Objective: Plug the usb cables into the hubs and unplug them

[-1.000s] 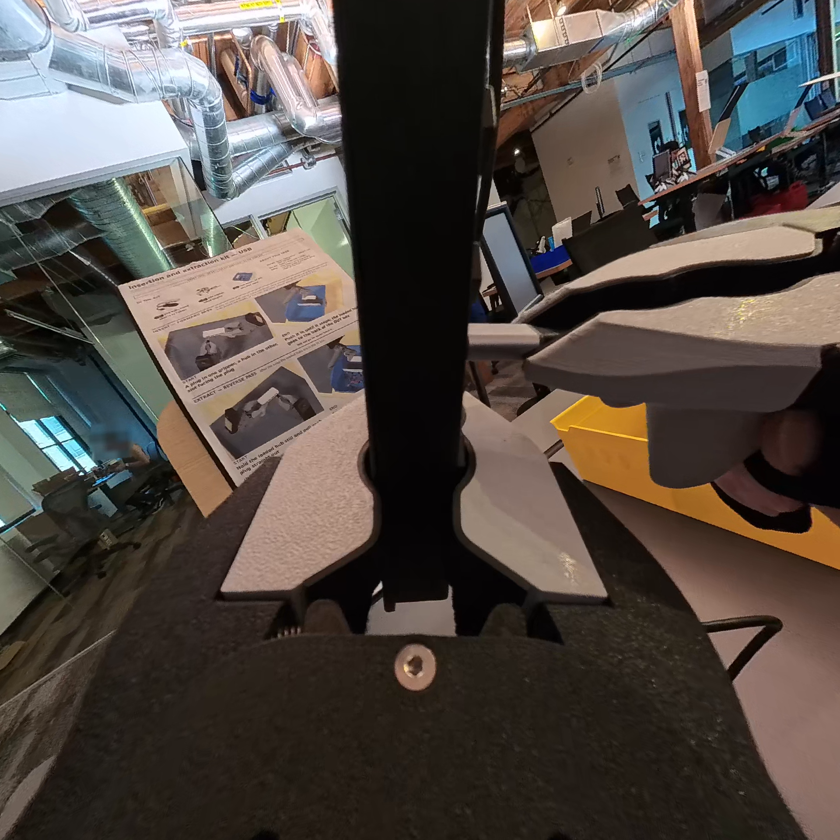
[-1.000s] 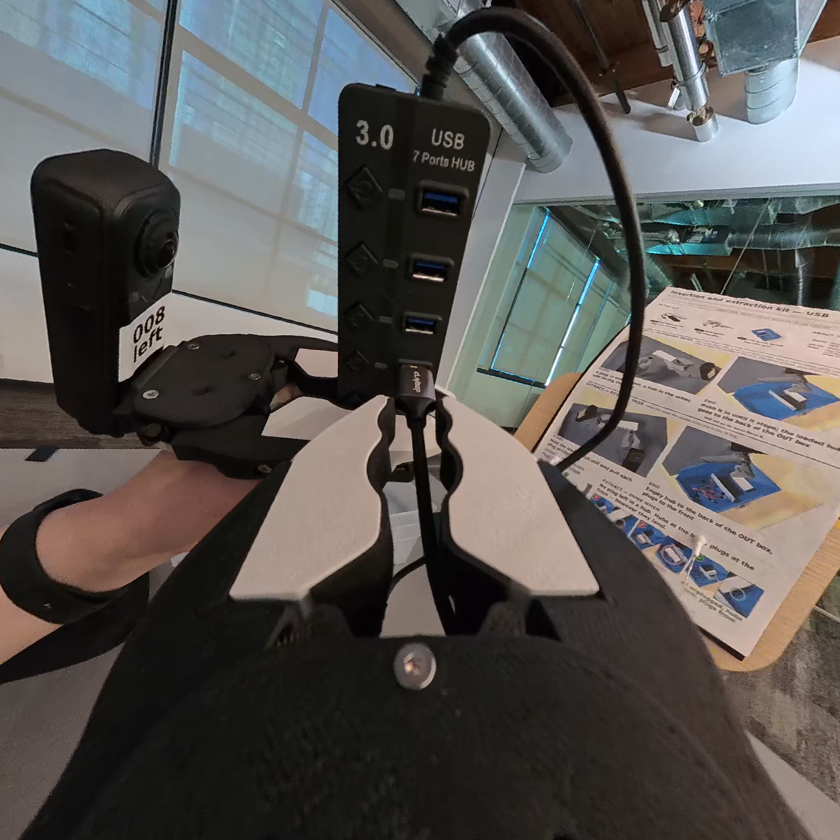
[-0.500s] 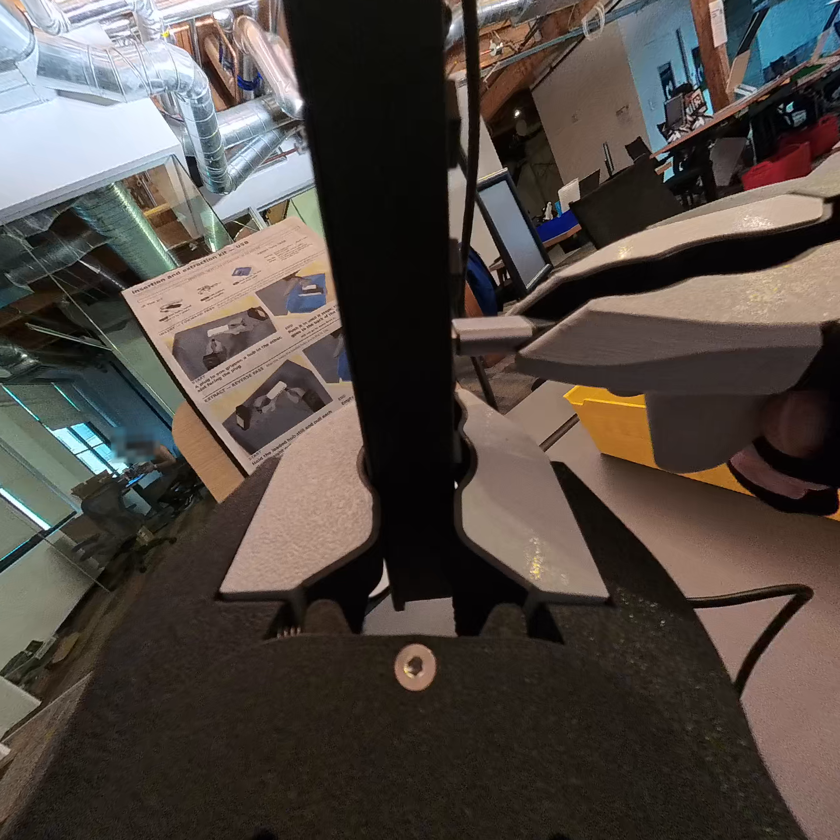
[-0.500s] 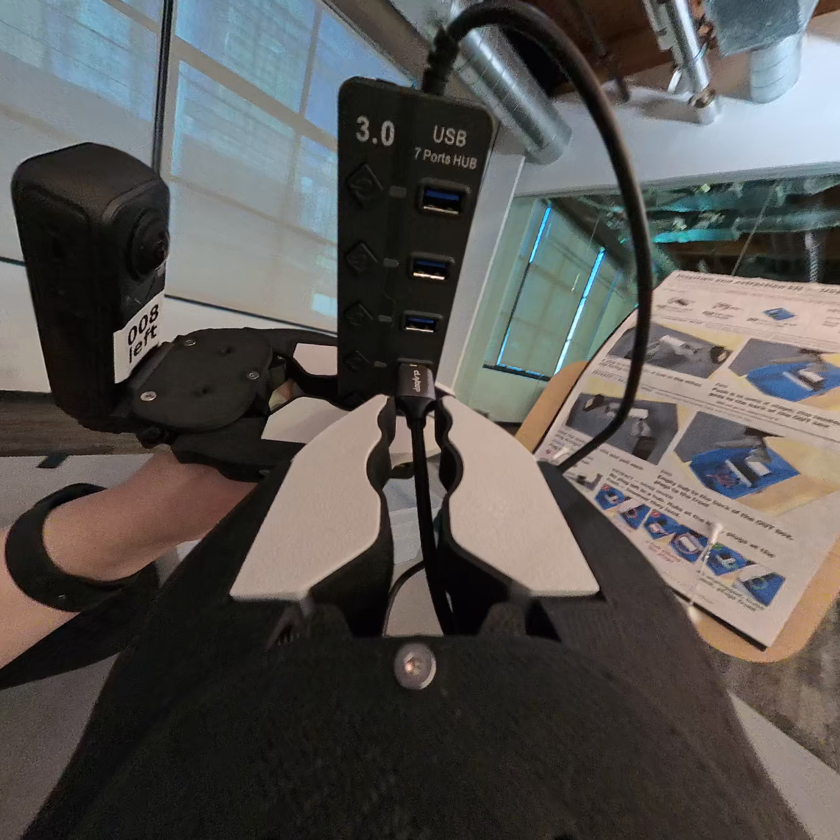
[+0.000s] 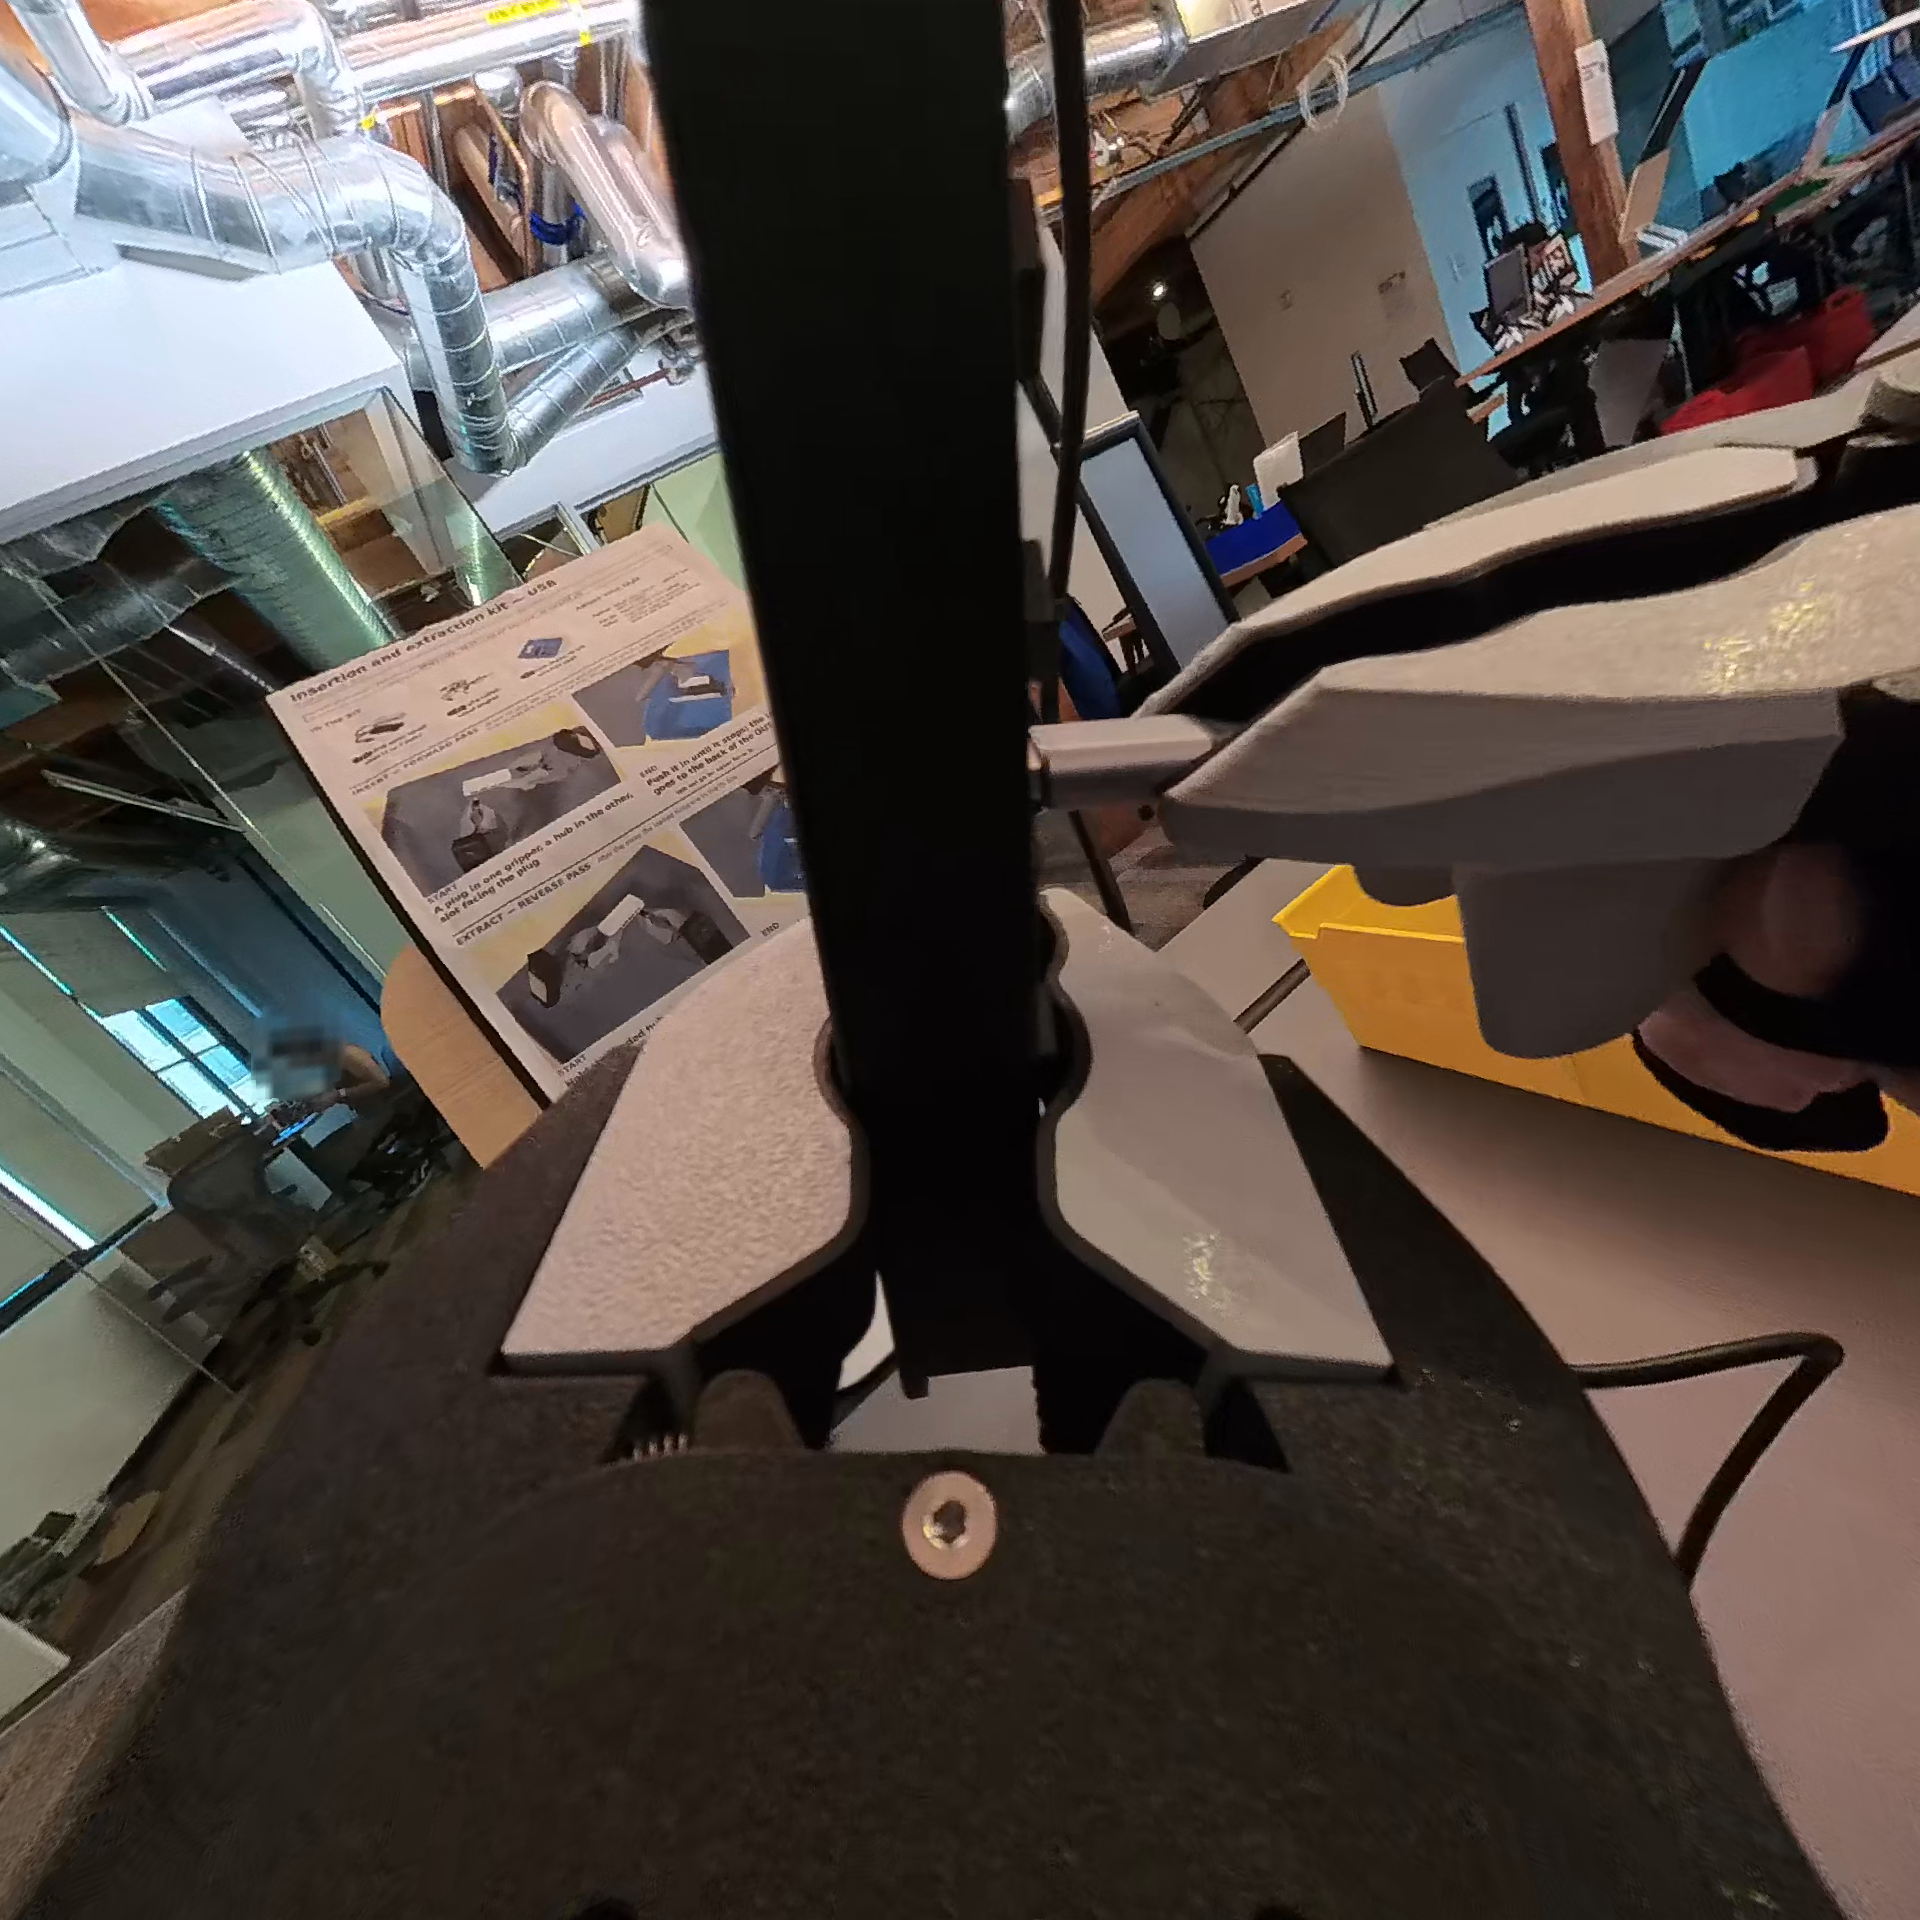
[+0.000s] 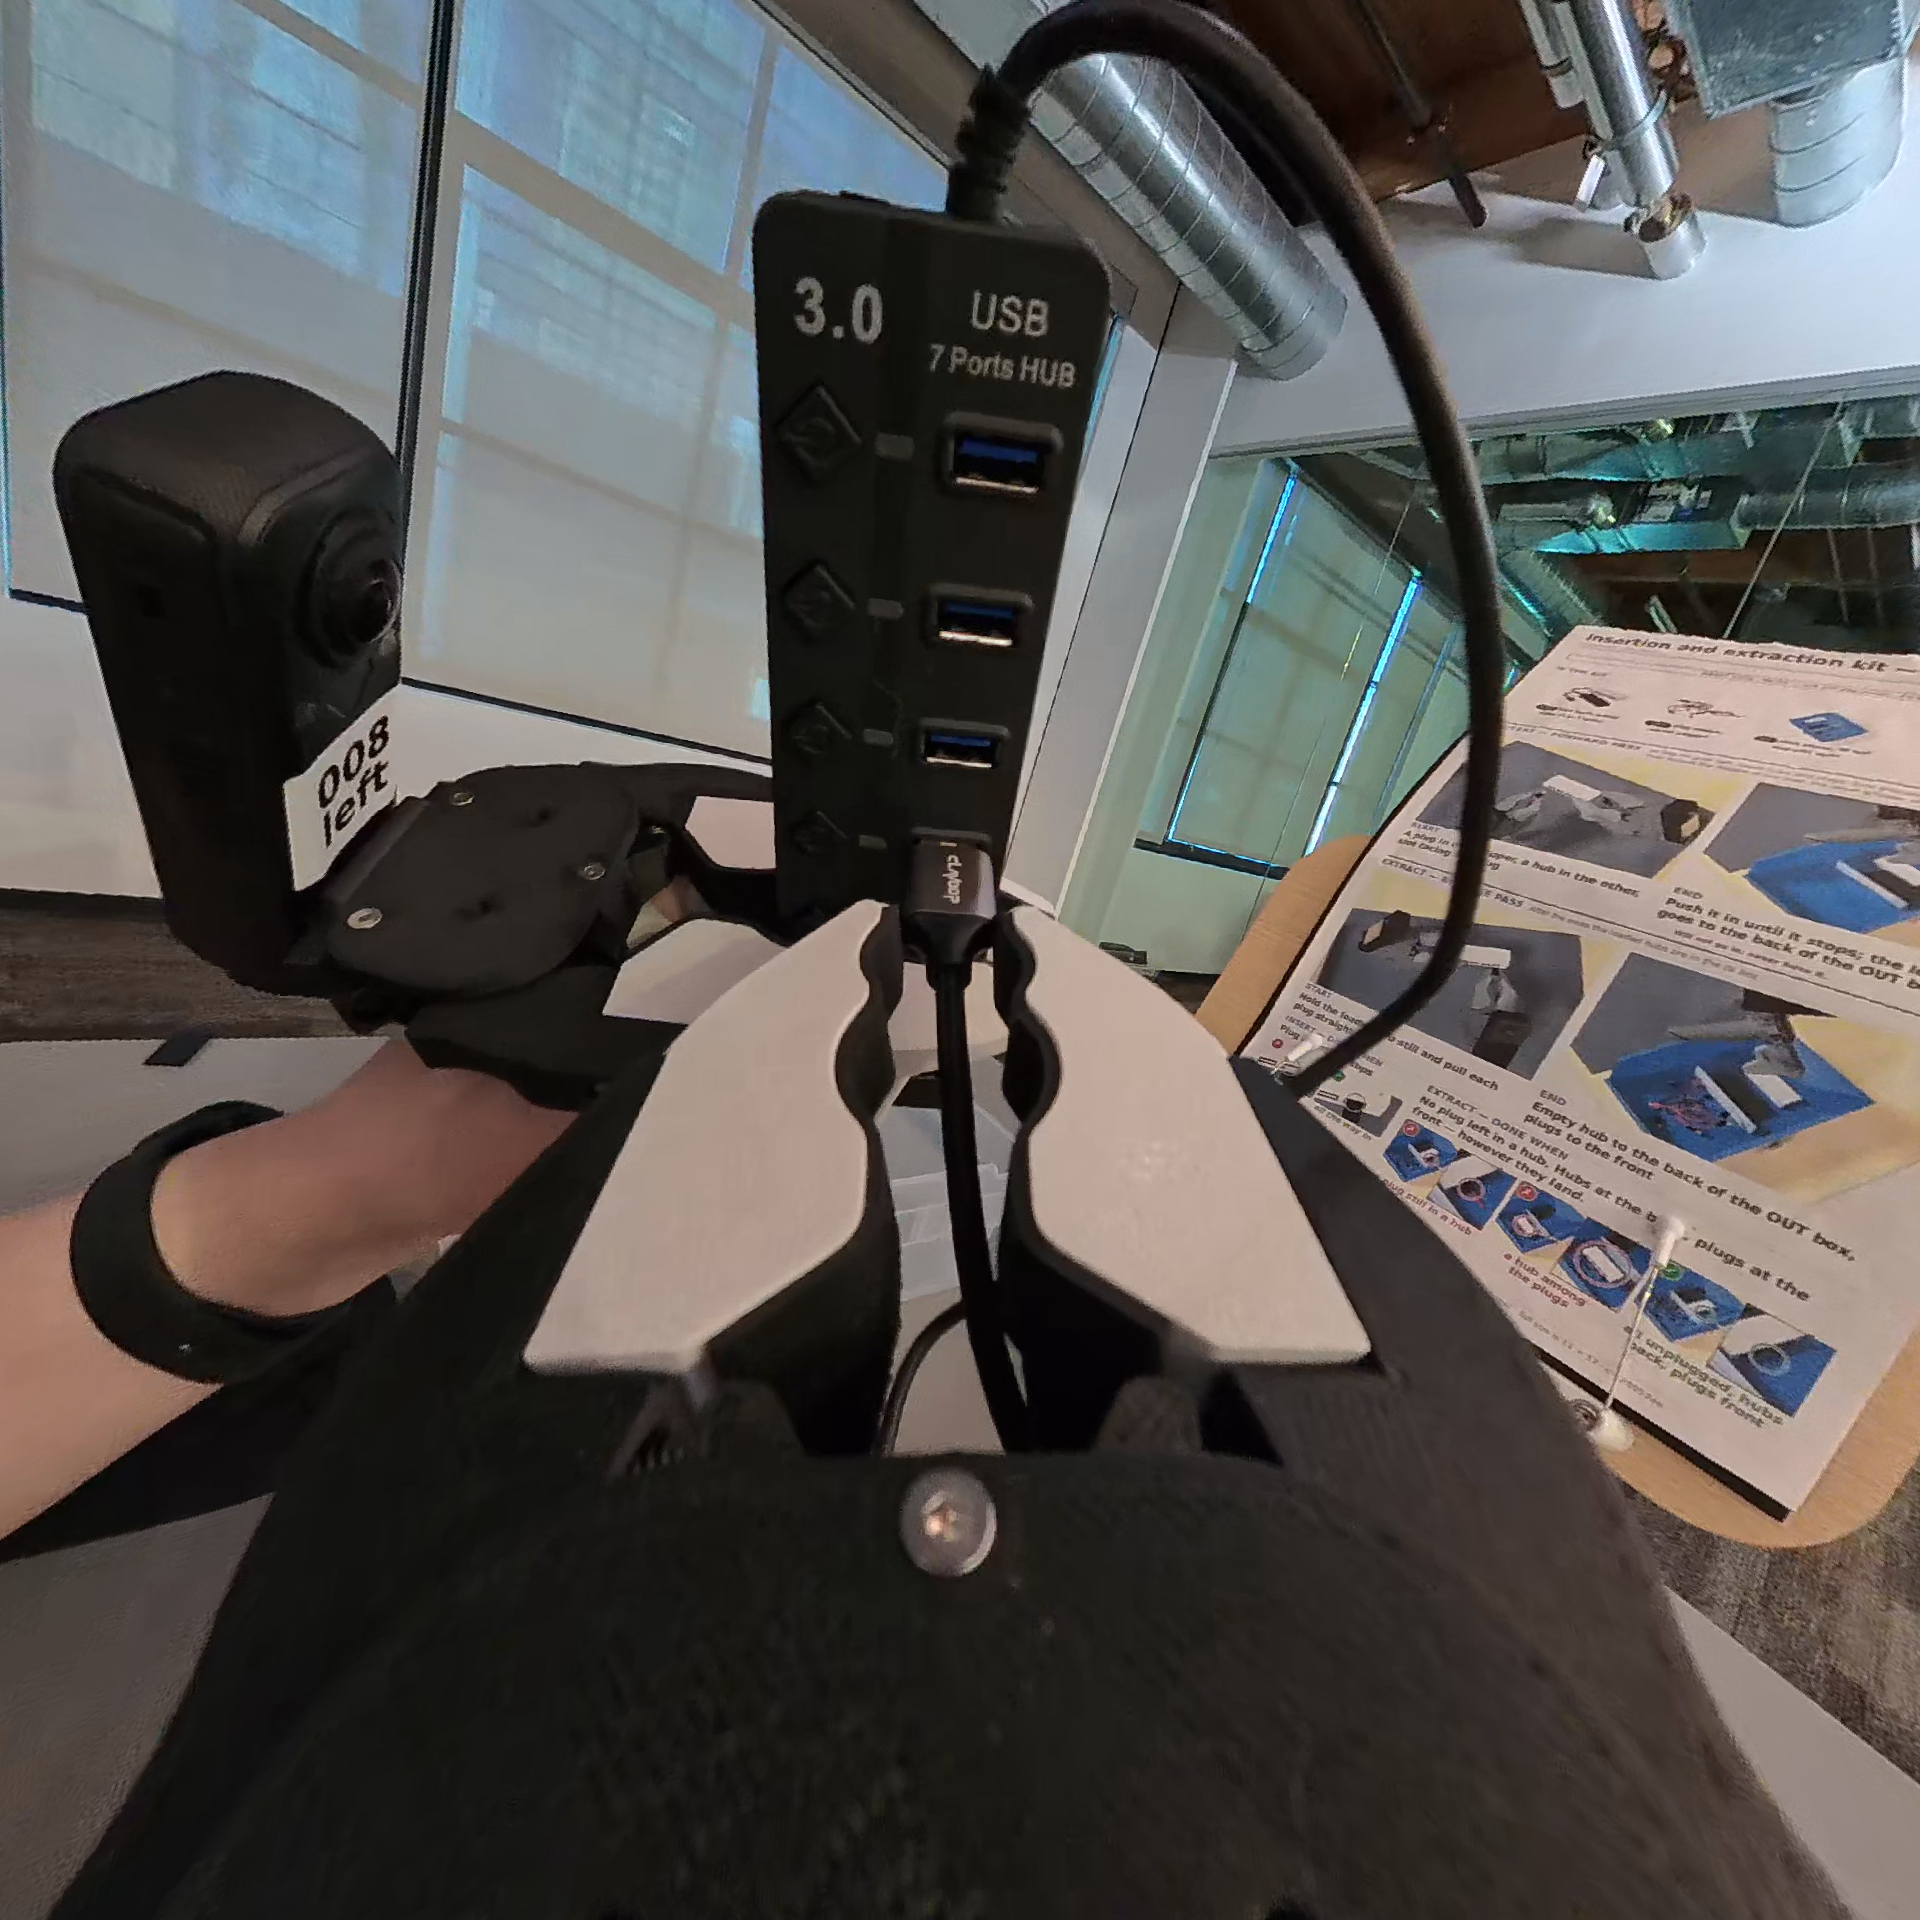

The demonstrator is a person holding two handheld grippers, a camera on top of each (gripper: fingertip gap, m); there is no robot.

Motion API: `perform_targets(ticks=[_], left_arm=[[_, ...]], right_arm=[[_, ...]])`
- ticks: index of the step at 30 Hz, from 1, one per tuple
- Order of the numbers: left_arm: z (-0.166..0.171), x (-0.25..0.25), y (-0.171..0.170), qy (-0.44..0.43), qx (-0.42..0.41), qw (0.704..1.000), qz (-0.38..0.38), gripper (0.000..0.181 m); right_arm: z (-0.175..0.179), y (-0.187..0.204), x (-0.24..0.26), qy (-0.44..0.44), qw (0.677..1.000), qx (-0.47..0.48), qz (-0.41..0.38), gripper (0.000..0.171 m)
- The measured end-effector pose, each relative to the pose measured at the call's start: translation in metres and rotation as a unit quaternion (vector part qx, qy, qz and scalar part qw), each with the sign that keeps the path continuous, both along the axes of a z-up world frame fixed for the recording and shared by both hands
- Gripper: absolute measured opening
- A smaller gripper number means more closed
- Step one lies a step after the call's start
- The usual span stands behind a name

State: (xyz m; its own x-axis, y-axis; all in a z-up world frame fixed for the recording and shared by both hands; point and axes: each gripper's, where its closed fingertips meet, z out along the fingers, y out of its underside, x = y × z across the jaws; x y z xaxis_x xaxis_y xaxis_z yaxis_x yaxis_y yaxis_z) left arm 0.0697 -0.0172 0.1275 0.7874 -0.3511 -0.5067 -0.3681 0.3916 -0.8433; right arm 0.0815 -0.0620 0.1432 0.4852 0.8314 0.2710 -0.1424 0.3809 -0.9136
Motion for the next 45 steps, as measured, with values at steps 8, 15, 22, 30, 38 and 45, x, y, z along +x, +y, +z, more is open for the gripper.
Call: perform_targets(ticks=[8,15,22,30,38,45], left_arm=[[-0.002,-0.001,0.001,0.008,0.008,1.000,0.004,0.028],[-0.007,-0.009,0.009,0.004,-0.026,1.000,0.007,0.027],[-0.024,-0.033,0.023,-0.008,-0.117,0.993,-0.006,0.027],[-0.074,0.000,0.000,0.133,-0.216,0.960,-0.119,0.027],[-0.111,0.032,-0.021,0.245,-0.229,0.925,-0.179,0.027],[-0.131,0.037,-0.020,0.289,-0.245,0.909,-0.173,0.027]], right_arm=[[-0.002,0.001,-0.001,0.005,1.000,-0.006,-0.007,0.017],[-0.009,0.010,-0.007,-0.037,0.997,-0.068,0.015,0.018],[0.004,-0.009,0.014,-0.114,0.981,-0.114,0.107,0.028],[0.018,-0.007,0.075,-0.188,0.979,0.065,0.033,0.048],[-0.017,-0.018,0.068,-0.265,0.956,0.081,0.098,0.061],[-0.062,-0.010,0.057,-0.391,0.915,0.059,0.078,0.034]])
